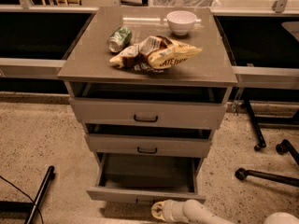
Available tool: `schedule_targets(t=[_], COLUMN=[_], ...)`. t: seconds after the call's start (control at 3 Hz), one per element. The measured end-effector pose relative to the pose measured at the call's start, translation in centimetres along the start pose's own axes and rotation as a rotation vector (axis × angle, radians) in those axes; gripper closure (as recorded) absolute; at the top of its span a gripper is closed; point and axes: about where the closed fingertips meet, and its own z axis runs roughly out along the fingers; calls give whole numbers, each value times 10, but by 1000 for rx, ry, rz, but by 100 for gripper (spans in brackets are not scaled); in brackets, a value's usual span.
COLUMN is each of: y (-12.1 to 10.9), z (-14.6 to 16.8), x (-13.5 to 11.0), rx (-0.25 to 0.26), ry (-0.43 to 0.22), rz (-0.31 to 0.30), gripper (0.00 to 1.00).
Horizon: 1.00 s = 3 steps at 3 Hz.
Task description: Close bottom drawer
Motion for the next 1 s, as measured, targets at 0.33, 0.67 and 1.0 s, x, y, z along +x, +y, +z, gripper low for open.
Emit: schedule_targets(t=[0.33,0.67,1.0], y=[-22,-30,-29], z=[1,0,-1], x=[8,19,21], rx=[71,128,130], ry=[28,-2,-12], rz=[-11,33,35], gripper=[45,22,0])
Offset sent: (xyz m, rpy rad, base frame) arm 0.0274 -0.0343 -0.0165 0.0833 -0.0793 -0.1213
